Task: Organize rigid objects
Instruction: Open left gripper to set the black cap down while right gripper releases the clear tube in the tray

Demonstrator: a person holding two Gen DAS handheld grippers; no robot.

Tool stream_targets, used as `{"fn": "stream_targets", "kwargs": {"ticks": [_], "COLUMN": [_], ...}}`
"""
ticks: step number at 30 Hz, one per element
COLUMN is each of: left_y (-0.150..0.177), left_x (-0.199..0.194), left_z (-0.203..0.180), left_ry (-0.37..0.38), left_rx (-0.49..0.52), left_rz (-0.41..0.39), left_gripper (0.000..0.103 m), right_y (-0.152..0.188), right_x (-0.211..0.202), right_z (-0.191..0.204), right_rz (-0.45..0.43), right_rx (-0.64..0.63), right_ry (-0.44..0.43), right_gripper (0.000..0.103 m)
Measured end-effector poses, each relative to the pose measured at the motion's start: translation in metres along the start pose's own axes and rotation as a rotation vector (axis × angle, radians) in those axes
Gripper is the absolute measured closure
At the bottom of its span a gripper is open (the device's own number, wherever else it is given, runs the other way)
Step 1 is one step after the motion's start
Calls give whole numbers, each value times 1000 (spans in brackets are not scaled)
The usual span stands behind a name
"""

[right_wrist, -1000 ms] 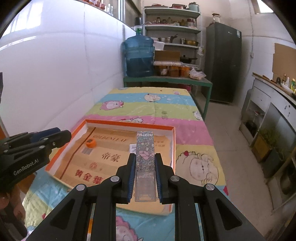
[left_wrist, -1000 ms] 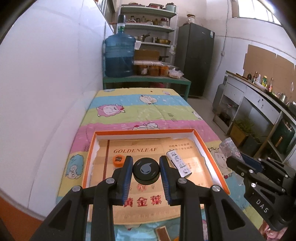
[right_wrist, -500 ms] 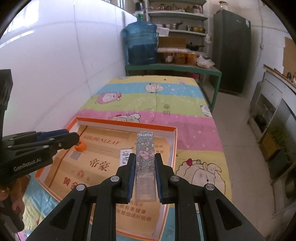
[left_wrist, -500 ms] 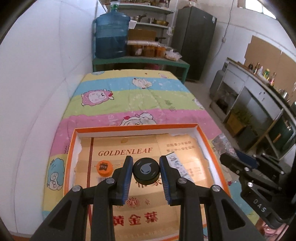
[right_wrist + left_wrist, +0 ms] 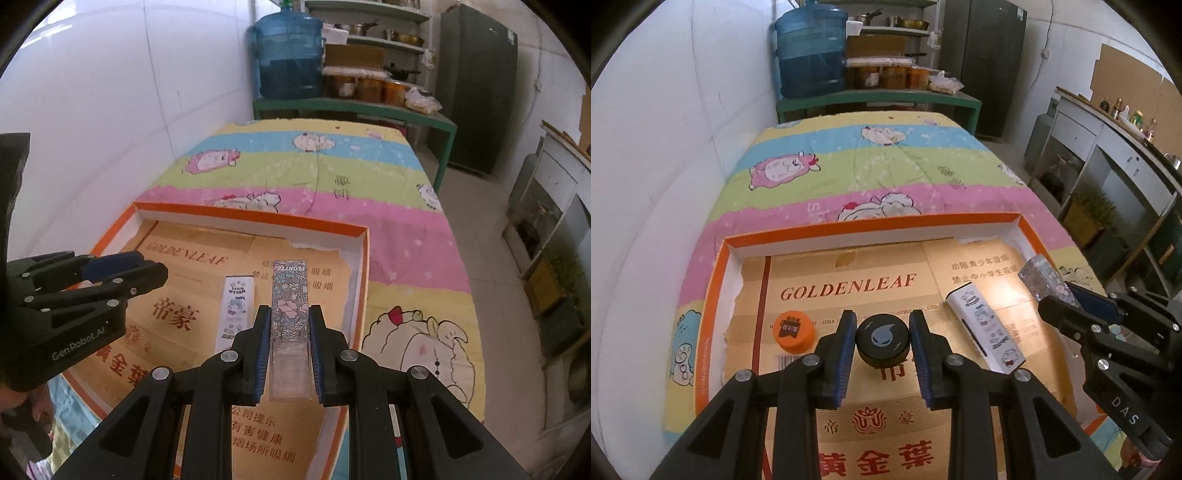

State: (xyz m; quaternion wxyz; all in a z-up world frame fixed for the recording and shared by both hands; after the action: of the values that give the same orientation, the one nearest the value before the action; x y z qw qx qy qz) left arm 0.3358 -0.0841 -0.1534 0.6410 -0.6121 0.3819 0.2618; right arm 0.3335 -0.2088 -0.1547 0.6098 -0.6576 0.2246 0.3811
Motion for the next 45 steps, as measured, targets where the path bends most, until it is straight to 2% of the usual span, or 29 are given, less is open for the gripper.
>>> {"fn": "stream_targets", "kwargs": {"ticks": [16,23,29,31,33,35,37,45], "left_y": [18,20,19,19,19,20,21,22], "left_x": [22,23,21,21,19,17,14,-9], "left_z": [1,-1,2,1,1,-1,-3,-5], "left_ry": [9,19,48,56,62,65,63,75], "left_rx": [48,69,49,50,54,63,68,66], "left_rz": [68,63,38,35,29,28,25,-28], "left_gripper": [73,73,73,69,44,36,36,36], "right_y": [11,16,16,15,15,13,10,9], "right_x": [28,38,41,41,39,37,34,19], "right_z": [0,0,1,2,2,3,3,2], "right_rz": [89,115,118,115,108,95,78,51], "right_rx": [-15,-20,-20,-22,-22,-28,-31,-14], "right_ry": [-7,-13,-21,-21,-20,-6,9,13], "right_gripper": [83,83,82,78,68,58,55,55]}}
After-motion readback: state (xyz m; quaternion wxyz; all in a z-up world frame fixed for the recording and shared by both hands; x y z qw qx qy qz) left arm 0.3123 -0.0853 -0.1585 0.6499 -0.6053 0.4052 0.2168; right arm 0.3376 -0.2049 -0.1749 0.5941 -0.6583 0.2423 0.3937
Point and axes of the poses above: each gripper's, at about its wrist camera, not at the fingertips, and x roughly the way its jaws point, z to its left, y to its underside, the point moved 10 cm from there along x, roughly the way its jaws point, and after that the axes turned 1 degree about z, right-handed, at the moved point
